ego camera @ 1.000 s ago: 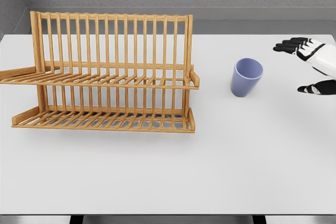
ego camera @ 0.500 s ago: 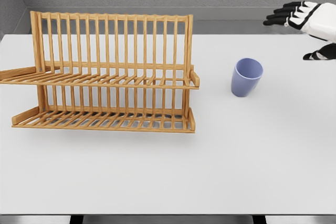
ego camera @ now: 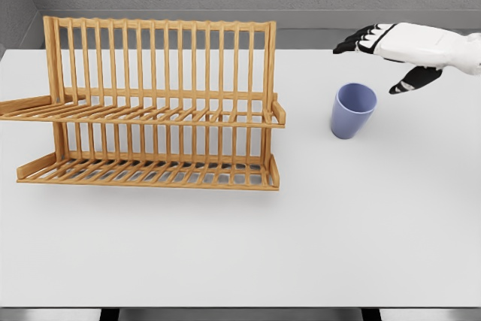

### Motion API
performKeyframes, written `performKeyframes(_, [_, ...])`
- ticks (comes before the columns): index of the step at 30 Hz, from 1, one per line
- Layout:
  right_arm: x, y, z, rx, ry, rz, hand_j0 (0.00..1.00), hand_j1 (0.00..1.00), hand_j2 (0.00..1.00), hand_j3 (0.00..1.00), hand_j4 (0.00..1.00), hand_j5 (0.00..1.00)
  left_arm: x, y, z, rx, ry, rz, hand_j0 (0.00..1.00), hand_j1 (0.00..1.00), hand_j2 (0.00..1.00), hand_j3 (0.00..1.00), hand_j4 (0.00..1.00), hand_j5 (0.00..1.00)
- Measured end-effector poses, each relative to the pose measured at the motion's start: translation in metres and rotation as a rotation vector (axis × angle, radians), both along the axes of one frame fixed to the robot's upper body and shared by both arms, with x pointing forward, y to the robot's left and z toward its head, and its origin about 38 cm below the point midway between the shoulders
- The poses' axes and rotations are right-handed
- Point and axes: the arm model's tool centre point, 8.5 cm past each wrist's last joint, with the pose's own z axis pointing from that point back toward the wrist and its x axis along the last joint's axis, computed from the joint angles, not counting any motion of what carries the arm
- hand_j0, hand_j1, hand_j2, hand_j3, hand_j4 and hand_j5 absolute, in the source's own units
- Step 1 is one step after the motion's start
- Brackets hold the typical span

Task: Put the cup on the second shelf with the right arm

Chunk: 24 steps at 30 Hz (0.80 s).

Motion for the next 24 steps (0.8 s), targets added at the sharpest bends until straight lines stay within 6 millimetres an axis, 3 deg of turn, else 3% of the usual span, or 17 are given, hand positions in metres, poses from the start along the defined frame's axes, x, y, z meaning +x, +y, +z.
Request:
performKeyframes(12, [0.013,0.008,-0.043,-0.075,0.091,-0.012,1.0,1.0,1.0,1.0,1.0,1.0,0.0,0.0,0.0,0.0,0.0,0.0,1.0,1.0,1.0,1.0,1.0,1.0])
performKeyframes(24, [0.02,0.009,-0.069,-0.102,0.153,-0.033,1.0,1.0,1.0,1.0,1.0,1.0,0.0,0.0,0.0,0.0,0.0,0.0,1.0,1.0,1.0,1.0,1.0,1.0])
